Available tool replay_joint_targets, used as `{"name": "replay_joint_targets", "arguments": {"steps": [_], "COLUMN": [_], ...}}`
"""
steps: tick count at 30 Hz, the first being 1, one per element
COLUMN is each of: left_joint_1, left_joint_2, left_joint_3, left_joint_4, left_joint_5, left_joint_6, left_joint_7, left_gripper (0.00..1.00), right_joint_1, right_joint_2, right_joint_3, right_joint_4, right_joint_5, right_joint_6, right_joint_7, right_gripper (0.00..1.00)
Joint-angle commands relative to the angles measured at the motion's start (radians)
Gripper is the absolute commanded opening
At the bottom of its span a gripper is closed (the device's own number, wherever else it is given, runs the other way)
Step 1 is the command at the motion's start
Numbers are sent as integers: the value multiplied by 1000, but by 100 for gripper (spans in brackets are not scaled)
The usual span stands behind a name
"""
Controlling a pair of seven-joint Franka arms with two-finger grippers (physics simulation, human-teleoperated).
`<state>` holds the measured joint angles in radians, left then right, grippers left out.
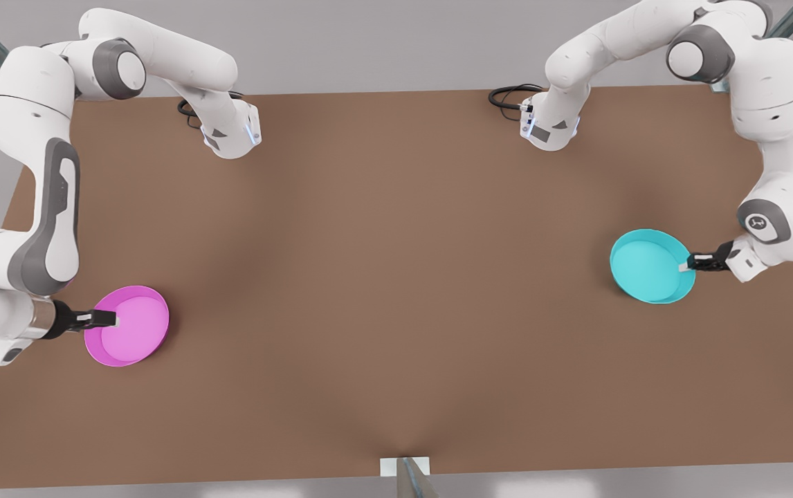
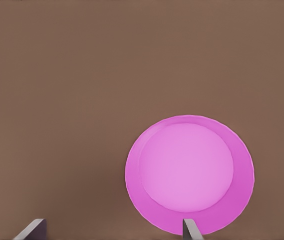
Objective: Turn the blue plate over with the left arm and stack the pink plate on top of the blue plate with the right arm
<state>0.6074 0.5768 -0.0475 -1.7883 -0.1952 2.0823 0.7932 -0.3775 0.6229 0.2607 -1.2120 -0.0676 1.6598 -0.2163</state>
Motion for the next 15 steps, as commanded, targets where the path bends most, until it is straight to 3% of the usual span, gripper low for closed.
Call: {"name": "replay_joint_targets", "arguments": {"steps": [1,10,15], "left_joint_1": [0,-66,-267], "left_joint_2": [0,-5,-5], "left_joint_3": [0,-5,-5], "left_joint_4": [3,115,314], "left_joint_5": [-36,40,374], "left_joint_6": [-10,-82,-346], "left_joint_7": [4,3,-112], "left_gripper": [21,21,21], "right_joint_1": [8,26,34], "right_joint_2": [0,-2,-2], "right_joint_3": [0,0,0], "right_joint_4": [0,-3,-3], "right_joint_5": [-1,-1,-6], "right_joint_6": [0,-2,-2], "right_joint_7": [0,3,5], "right_gripper": [100,100,100]}}
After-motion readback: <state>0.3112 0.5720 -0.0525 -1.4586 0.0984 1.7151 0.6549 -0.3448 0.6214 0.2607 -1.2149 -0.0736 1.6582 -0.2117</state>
